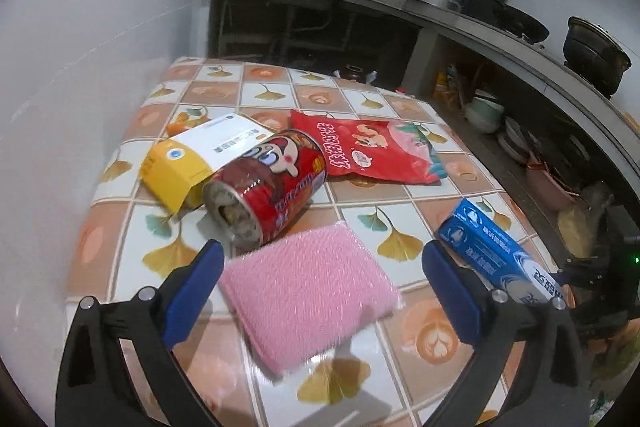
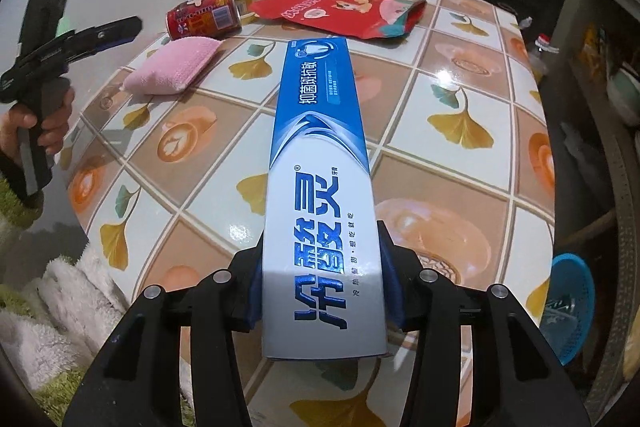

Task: Collect trash
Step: 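Grasp the pink sponge with the left tool while the right tool holds the toothpaste box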

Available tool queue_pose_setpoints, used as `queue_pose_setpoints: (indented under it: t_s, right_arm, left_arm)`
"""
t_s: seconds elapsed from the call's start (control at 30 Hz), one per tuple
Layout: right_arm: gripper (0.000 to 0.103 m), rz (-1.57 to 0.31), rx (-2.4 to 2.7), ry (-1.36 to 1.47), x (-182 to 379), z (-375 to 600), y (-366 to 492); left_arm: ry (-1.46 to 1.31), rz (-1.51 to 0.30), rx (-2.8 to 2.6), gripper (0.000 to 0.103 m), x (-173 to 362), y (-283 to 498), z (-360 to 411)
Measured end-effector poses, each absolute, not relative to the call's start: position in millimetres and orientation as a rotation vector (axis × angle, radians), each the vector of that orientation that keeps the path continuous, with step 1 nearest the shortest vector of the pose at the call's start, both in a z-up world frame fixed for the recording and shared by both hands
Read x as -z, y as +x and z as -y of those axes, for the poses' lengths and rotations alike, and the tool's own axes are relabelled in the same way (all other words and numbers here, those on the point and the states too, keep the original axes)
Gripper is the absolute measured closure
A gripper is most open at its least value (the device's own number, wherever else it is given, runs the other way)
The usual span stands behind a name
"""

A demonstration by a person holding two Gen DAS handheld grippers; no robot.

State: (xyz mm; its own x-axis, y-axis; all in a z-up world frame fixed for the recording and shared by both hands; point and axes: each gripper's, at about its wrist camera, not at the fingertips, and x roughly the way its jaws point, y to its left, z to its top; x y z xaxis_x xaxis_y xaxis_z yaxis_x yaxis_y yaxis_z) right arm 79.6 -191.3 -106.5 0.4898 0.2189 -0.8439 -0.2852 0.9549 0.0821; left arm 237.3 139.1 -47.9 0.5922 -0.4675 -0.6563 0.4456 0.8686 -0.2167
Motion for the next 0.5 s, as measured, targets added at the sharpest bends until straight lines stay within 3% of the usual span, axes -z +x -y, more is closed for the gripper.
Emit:
queue_pose_setpoints:
  t_s: [0.5]
  right_arm:
    - [0.054, -1.006, -0.313, -0.058, 106.4, 191.5, 79.0]
  left_arm:
    - [-0.181, -0.969, 0.604, 0.006, 85.1, 269.4, -140.9]
